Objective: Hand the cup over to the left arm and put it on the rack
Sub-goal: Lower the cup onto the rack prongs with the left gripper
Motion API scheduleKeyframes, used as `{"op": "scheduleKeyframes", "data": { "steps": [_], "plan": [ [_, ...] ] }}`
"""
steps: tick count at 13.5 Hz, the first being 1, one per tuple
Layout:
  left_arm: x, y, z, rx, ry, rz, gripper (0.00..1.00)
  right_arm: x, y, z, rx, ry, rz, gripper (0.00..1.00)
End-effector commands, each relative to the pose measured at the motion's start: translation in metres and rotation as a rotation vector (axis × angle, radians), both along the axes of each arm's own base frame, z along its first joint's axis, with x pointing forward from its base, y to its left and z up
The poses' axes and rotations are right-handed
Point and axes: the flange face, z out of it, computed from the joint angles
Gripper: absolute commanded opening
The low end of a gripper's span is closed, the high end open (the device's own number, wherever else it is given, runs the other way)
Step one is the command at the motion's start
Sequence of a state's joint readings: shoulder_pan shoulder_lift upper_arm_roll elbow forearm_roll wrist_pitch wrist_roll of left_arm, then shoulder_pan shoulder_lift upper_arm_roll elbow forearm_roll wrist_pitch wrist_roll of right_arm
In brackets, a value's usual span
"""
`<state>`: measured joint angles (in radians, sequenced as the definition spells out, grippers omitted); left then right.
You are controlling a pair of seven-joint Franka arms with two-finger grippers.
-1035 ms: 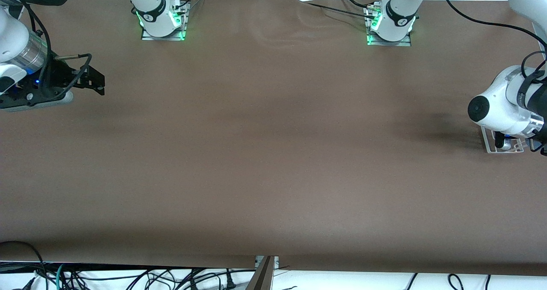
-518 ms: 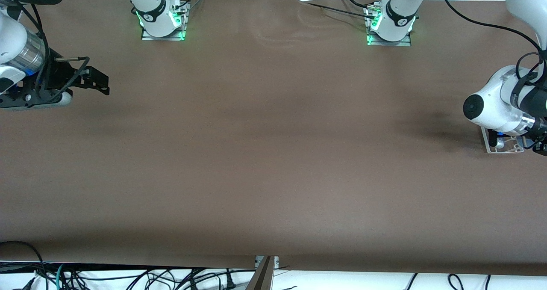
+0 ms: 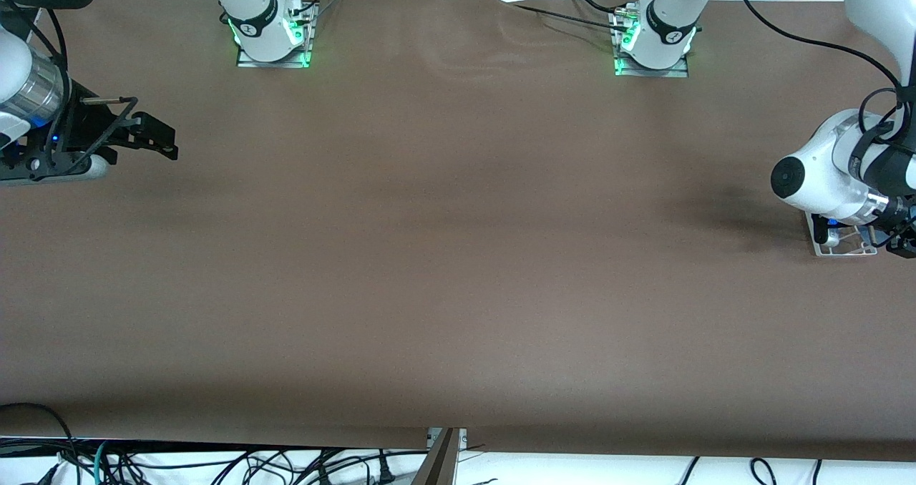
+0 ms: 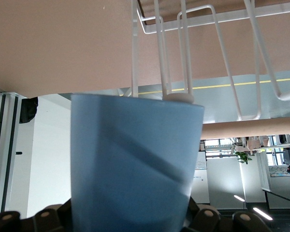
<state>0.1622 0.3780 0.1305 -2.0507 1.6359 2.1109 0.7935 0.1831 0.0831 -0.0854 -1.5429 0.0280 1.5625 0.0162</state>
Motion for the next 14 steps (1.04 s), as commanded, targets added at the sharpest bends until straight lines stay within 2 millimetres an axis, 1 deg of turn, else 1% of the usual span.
{"op": "scheduleKeyframes", "data": {
  "steps": [1, 2, 4, 12, 13, 14],
  "plan": [
    [-0.003, -0.001, -0.005, 0.027, -0.001, -0.061, 0.00, 0.002, -0.002, 0.006, 0.008, 0.002, -0.012, 0.99],
    [-0.004, -0.002, -0.007, 0.025, 0.009, -0.077, 0.00, 0.002, -0.002, 0.006, 0.008, 0.002, -0.009, 0.99],
    [-0.010, 0.006, -0.010, 0.071, 0.040, -0.119, 0.00, 0.002, -0.002, 0.006, 0.006, 0.002, -0.009, 0.99],
    [-0.022, 0.004, -0.026, 0.076, 0.065, -0.140, 0.00, 0.002, -0.002, 0.007, 0.008, -0.001, -0.008, 0.99],
    [-0.021, 0.001, -0.028, 0.075, 0.069, -0.145, 0.24, 0.002, -0.003, 0.006, 0.008, 0.000, -0.009, 0.99],
    [-0.020, 0.002, -0.026, 0.076, 0.067, -0.146, 0.96, 0.002, -0.003, 0.006, 0.007, 0.000, -0.009, 0.99]
  ]
}}
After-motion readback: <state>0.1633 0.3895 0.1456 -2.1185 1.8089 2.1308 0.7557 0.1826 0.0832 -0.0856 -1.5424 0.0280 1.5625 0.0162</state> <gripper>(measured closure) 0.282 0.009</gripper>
